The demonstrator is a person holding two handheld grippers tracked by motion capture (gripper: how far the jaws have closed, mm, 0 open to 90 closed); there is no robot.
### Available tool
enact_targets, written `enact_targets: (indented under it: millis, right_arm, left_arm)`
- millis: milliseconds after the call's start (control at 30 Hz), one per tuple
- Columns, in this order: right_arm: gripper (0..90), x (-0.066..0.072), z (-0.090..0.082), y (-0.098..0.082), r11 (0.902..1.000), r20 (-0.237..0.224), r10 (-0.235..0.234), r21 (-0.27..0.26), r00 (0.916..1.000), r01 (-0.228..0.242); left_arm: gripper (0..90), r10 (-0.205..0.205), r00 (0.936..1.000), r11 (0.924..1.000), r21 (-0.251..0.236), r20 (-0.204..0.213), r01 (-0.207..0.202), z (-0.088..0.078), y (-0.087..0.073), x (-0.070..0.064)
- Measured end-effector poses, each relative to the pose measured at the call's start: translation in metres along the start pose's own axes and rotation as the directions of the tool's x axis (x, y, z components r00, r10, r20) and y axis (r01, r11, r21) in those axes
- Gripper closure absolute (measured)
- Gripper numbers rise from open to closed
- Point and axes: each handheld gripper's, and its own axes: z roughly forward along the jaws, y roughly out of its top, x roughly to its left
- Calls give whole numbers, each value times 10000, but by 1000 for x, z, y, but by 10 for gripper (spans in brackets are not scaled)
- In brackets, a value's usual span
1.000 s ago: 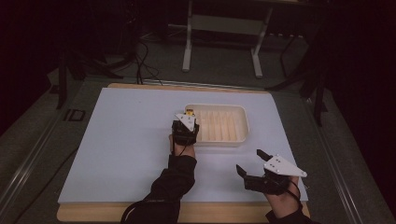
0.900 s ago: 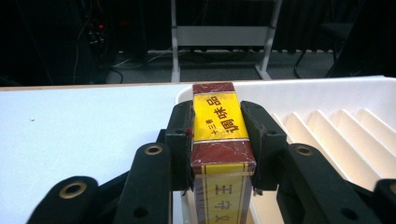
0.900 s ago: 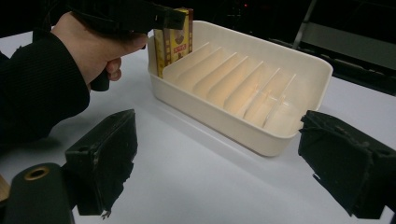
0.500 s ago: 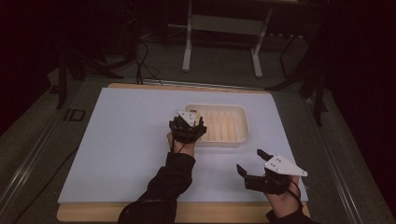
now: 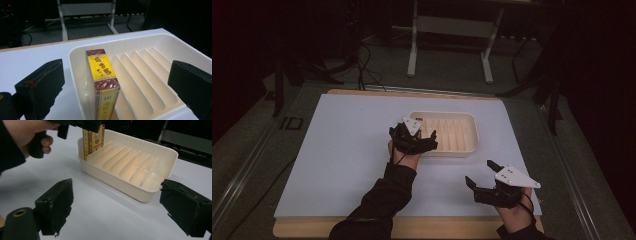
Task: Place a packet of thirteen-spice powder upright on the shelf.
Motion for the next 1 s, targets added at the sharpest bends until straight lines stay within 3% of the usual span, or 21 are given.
enact_targets:
  millis: [267, 600, 900, 1000]
  right_arm:
    - [117, -1, 1, -1, 10000, -2, 33, 36, 10000, -33]
    - [116, 0, 3, -2, 9999, -49, 2, 127, 10000, -2]
    - [117, 1, 3, -2, 9999, -71, -24, 122, 10000, 25]
    - [117, 1, 3, -2, 9999, -68, -15, 119, 10000, 16]
  left_arm:
    - [18, 171, 9973, 9998, 61, 710, -176, -27, 1, 5]
    - [18, 502, 9908, 9987, 19, 1253, -508, -62, -2, 6]
    - [18, 708, 9767, 9973, 48, 2025, -733, -92, -18, 1]
    - [18, 615, 9729, 9980, 31, 2228, -639, -101, -24, 1]
